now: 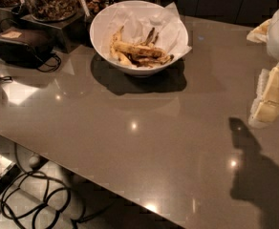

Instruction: Pick banana from white bowl

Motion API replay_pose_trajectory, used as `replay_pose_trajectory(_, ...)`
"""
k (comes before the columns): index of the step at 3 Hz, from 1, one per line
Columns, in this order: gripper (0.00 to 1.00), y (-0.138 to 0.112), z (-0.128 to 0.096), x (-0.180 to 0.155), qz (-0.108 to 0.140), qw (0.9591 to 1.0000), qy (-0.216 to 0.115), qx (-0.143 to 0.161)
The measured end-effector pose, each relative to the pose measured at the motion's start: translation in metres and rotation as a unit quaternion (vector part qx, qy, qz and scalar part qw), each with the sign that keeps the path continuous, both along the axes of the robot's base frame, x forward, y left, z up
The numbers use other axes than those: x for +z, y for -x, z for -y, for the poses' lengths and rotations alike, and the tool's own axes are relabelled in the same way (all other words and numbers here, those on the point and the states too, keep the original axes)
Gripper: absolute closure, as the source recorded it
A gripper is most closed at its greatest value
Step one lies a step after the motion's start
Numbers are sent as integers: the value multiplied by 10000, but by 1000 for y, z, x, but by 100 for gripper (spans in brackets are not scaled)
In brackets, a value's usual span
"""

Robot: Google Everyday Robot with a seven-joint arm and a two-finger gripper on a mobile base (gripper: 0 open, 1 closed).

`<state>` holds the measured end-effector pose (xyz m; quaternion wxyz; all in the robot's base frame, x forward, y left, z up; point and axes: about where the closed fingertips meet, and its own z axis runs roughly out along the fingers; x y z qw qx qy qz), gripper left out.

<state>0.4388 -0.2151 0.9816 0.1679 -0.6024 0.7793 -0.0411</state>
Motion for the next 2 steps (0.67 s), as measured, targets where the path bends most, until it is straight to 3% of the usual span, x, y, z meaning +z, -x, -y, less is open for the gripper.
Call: replay_pose_trajectory(2, 0, -36, -12, 5, -24, 9998, 198, -35)
